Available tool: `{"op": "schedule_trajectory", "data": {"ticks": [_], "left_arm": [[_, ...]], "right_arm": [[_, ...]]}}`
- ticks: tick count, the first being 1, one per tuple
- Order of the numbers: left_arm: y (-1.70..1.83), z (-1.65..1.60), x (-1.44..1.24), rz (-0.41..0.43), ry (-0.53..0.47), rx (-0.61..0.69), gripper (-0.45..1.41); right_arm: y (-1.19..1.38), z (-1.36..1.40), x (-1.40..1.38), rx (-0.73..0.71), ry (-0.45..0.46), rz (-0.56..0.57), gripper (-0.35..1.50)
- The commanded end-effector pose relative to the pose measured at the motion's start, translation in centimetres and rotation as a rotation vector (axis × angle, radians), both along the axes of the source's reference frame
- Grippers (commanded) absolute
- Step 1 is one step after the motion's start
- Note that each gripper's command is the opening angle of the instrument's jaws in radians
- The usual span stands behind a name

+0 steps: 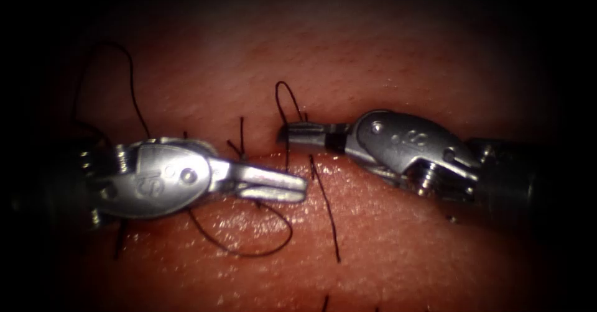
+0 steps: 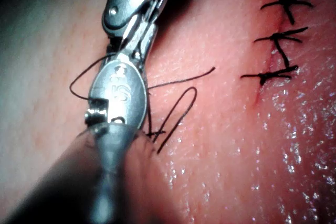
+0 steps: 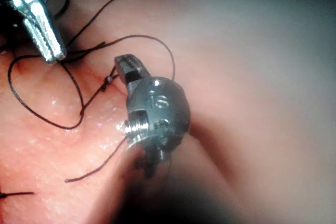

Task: Wound Closure
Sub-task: Wrap suture one time clockwise around right gripper

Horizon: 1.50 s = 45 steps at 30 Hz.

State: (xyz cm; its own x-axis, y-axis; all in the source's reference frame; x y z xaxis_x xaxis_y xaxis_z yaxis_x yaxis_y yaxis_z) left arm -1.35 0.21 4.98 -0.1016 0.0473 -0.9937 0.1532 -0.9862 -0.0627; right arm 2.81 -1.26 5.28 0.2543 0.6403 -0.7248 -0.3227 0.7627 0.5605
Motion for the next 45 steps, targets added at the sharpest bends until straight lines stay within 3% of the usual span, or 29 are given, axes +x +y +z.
{"op": "schedule_trajectory", "data": {"ticks": [1, 4, 7, 17, 18, 23, 28, 37, 45], "left_arm": [[0.01, 0.03, -0.04, 0.001, -0.001, 0.002, -0.45], [-0.06, 0.03, -0.04, 0.006, -0.006, 0.002, -0.45], [-0.1, 0.07, -0.06, 0.011, -0.02, 0.017, -0.45], [-0.08, 0.43, 0.0, -0.008, -0.039, 0.094, -0.45], [-0.08, 0.43, 0.0, -0.008, -0.039, 0.094, -0.45], [-0.05, 0.67, 0.01, -0.02, -0.036, 0.132, -0.45], [0.05, 1.07, 0.05, -0.032, -0.017, 0.166, -0.45], [0.18, 1.42, 0.13, -0.04, -0.005, 0.196, -0.45], [0.17, 1.49, 0.09, -0.045, -0.001, 0.195, -0.45]], "right_arm": [[0.08, 0.14, 0.2, -0.01, 0.003, -0.003, -0.35], [0.12, 0.29, 0.33, 0.033, 0.035, 0.003, -0.35], [0.2, 0.44, 0.42, 0.139, 0.153, 0.043, -0.35], [0.4, 0.34, 0.21, 0.297, 0.513, 0.074, -0.35], [0.4, 0.34, 0.21, 0.297, 0.513, 0.074, -0.35], [0.44, 0.21, 0.11, 0.318, 0.693, -0.006, -0.35], [0.35, -0.02, 0.02, 0.351, 0.791, -0.133, -0.35], [0.28, -0.12, -0.06, 0.297, 0.749, -0.322, -0.35], [0.11, 0.0, -0.03, 0.169, 0.569, -0.587, -0.35]]}}
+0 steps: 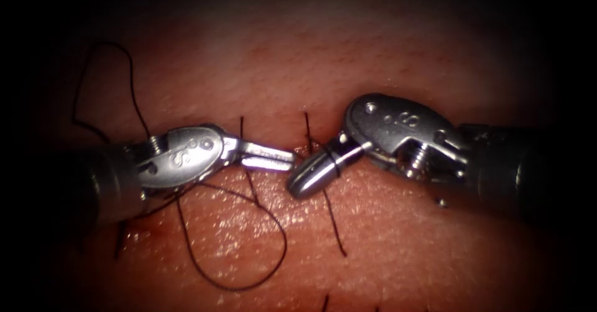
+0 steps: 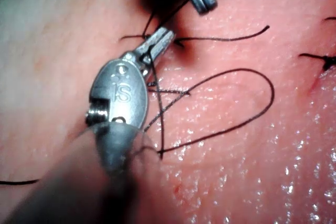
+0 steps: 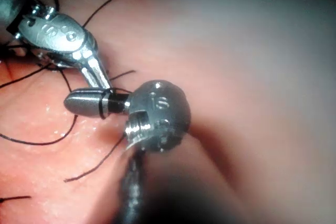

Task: Wound Closure
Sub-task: Wrap suture one time clockwise around right gripper, then fetch tail of suture with right hand

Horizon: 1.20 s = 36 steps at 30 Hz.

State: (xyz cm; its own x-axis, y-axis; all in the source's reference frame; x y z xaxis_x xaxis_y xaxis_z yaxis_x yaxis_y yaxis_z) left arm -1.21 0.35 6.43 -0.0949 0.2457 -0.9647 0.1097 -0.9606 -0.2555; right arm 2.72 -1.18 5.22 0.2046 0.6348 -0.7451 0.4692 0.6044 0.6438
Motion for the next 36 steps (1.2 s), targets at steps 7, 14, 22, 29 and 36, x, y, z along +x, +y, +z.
{"op": "schedule_trajectory", "data": {"ticks": [7, 14, 22, 29, 36], "left_arm": [[-0.03, -0.01, -0.04, 0.005, 0.001, -0.003, -0.45], [-0.07, -0.02, -0.05, 0.01, 0.006, 0.0, -0.45], [-0.06, 0.03, -0.04, 0.006, 0.01, 0.021, -0.45], [-0.1, 0.05, -0.07, 0.009, 0.017, 0.022, -0.45], [-0.13, 0.04, -0.08, 0.01, 0.021, 0.026, -0.45]], "right_arm": [[-0.2, 0.19, 0.09, -0.151, -0.031, -0.154, -0.23], [-0.4, 0.25, 0.1, -0.179, -0.024, -0.184, 0.83], [-0.55, 0.19, -0.01, -0.192, -0.001, -0.208, 1.13], [-0.63, 0.31, -0.07, -0.215, -0.022, -0.239, 1.23], [-0.72, 0.4, -0.14, -0.26, -0.026, -0.27, 1.3]]}}
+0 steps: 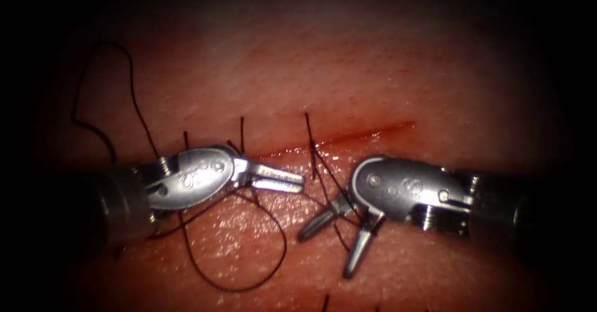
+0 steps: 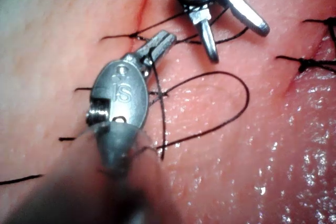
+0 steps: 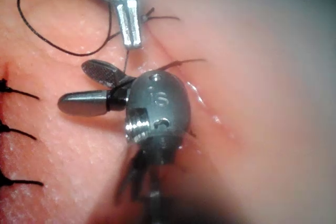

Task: Wound Closure
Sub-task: Fetch tail of suture with right hand

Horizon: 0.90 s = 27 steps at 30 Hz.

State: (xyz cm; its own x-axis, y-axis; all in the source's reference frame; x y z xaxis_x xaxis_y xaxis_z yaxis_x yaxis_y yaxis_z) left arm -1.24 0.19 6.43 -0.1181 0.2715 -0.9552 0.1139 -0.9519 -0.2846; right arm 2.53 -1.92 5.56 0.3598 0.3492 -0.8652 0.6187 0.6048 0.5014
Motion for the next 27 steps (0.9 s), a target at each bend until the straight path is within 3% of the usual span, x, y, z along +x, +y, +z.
{"op": "schedule_trajectory", "data": {"ticks": [1, 16, 23, 25, 26, 27], "left_arm": [[0.02, 0.04, -0.05, 0.0, 0.0, -0.002, -0.45], [0.02, 0.02, -0.16, -0.002, 0.014, -0.003, -0.45], [0.0, 0.03, -0.19, 0.006, 0.013, 0.002, -0.45], [-0.01, 0.04, -0.19, 0.006, 0.013, 0.001, -0.45], [-0.01, 0.04, -0.18, 0.006, 0.014, 0.007, -0.45], [-0.02, 0.04, -0.18, 0.006, 0.014, 0.006, -0.45]], "right_arm": [[0.02, 0.07, 0.03, -0.006, -0.001, -0.004, 1.3], [0.08, 0.29, -0.08, -0.16, 0.044, -0.051, 1.42], [0.06, 0.34, -0.08, -0.221, 0.068, -0.076, 1.37], [0.06, 0.36, -0.06, -0.212, 0.075, -0.092, 1.1], [0.06, 0.36, -0.05, -0.207, 0.079, -0.094, 0.71], [0.08, 0.37, -0.04, -0.205, 0.084, -0.09, -0.18]]}}
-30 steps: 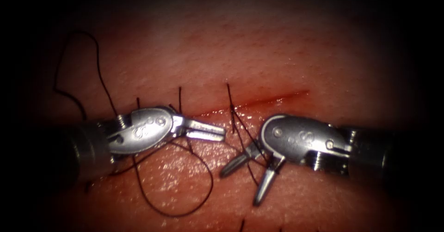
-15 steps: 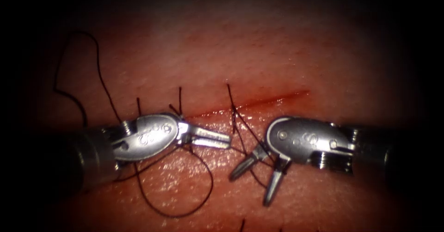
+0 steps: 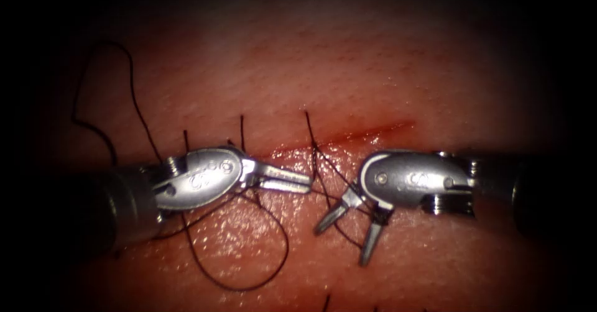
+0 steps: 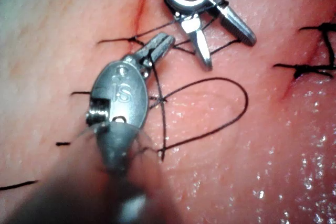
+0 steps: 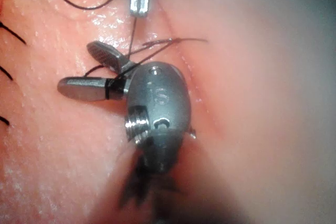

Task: Wound Closure
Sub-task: Fetch tail of suture with right hand, then pull tail upward through loops and pull working end downward with left grasper to tighten

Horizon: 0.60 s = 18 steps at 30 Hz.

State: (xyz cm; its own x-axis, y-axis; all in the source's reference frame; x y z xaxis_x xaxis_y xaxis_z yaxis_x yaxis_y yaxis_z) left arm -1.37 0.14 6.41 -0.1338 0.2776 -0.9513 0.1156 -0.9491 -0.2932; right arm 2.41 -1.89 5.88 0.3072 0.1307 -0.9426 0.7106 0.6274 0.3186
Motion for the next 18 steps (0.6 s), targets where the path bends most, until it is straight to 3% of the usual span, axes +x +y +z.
{"op": "schedule_trajectory", "data": {"ticks": [1, 7, 18], "left_arm": [[0.02, 0.05, -0.05, 0.001, -0.001, -0.002, -0.45], [-0.03, 0.06, -0.02, 0.007, 0.0, 0.0, -0.45], [-0.09, 0.04, 0.01, 0.012, -0.002, -0.003, -0.45]], "right_arm": [[0.06, 0.05, 0.09, 0.003, 0.006, 0.004, -0.35], [0.26, 0.07, 0.13, 0.024, 0.023, 0.021, -0.35], [0.67, -0.19, 0.24, 0.258, -0.014, 0.177, -0.35]]}}
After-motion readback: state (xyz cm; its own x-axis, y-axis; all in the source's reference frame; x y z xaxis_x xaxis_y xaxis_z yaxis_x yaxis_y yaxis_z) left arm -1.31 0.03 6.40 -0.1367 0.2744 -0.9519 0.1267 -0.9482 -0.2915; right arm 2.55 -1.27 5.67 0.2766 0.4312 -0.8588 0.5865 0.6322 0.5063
